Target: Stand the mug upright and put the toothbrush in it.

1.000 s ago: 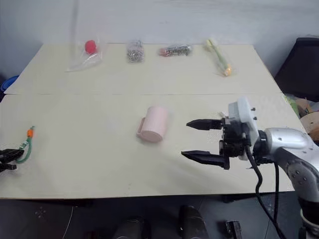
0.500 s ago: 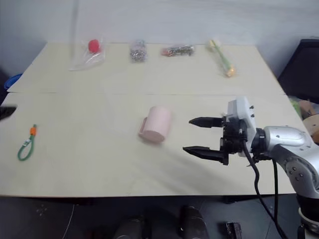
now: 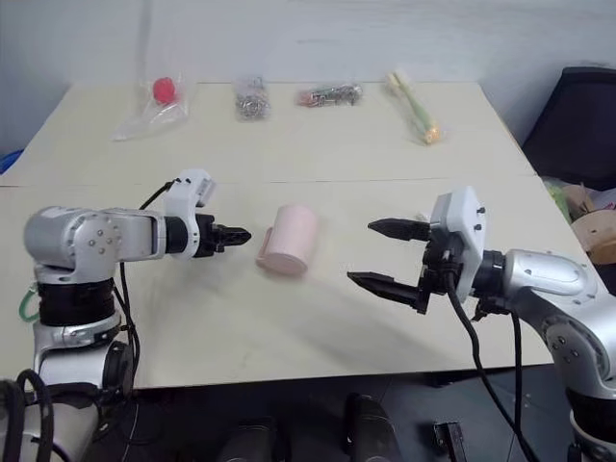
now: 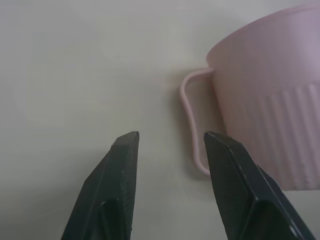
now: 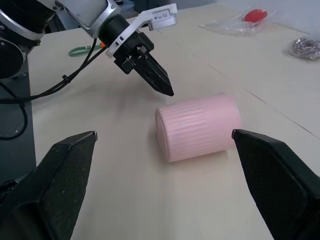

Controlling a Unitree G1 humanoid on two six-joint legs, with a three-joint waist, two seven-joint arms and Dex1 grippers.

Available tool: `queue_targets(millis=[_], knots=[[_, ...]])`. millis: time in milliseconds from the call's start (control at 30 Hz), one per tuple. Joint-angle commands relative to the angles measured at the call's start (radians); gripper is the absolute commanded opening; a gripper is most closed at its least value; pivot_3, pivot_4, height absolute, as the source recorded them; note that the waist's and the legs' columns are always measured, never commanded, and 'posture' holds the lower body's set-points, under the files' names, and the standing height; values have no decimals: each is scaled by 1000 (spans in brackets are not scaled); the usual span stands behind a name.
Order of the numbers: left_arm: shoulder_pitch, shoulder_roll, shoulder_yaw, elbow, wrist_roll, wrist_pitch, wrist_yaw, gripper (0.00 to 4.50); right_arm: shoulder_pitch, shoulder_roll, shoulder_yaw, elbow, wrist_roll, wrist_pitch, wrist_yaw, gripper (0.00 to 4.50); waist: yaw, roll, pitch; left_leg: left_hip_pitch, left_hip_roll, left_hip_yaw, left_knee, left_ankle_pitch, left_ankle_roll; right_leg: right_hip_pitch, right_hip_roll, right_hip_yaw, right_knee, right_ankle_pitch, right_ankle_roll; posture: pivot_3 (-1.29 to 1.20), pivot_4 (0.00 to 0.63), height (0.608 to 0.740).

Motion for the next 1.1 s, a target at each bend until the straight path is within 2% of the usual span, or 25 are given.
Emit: queue_targets(millis=[33, 167, 300, 433, 567, 733, 1033, 1100], knots=[[-44, -22, -33, 90, 42, -64, -10, 2188, 13, 5, -40, -47, 21, -6, -23, 4500, 6, 0, 0, 0, 0, 0, 1, 0, 0, 0, 0, 0, 0, 0, 0, 0, 150, 740], [-109, -88, -43, 167, 38, -97, -47, 2188, 38, 7, -50, -63, 27, -10, -44, 4500, 24, 0, 0, -3, 0, -2, 4, 0, 0, 0, 0, -2, 0, 0, 0, 0, 150, 740], [-135, -76, -69, 194, 62, -127, -68, 2188, 58, 6, -57, -79, 35, -12, -58, 4500, 22, 0, 0, -7, 0, -4, 8, 0, 0, -1, 0, -4, 0, 0, 1, 0, 150, 740], [-145, -26, -42, 192, 65, -108, -84, 2188, 79, 1, -76, -85, 41, -15, -65, 4500, 18, 0, 0, -7, 1, -5, 8, 0, 0, -1, 0, -4, 0, 0, 1, 0, 150, 740], [-162, -53, -38, 249, 55, -98, -103, 2188, 93, 3, -79, -86, 33, -21, -62, 4500, 23, 0, 0, -8, 1, -5, 8, 0, 0, -1, 0, -5, 0, 0, 1, 0, 150, 740], [-168, -96, -118, 290, 74, -148, -141, 2188, 60, 4, -67, -76, 37, -22, -62, 4500, 29, 0, 0, -10, -1, -7, 11, 0, 1, 0, -1, -6, 0, 1, 2, 0, 150, 740], [-167, -112, -274, 401, 156, -271, -223, 2188, 44, 11, -55, -85, 41, -15, -71, 4500, 25, 0, 0, -10, 0, -7, 10, 0, 1, -1, 0, -6, 0, 1, 2, 0, 150, 740], [-156, -113, -303, 416, 173, -294, -246, 1801, 48, 11, -59, -90, 43, -15, -75, 4500, 28, 0, 0, -10, -1, -7, 10, 0, 1, 0, -1, -6, 0, 1, 2, 0, 150, 740]])
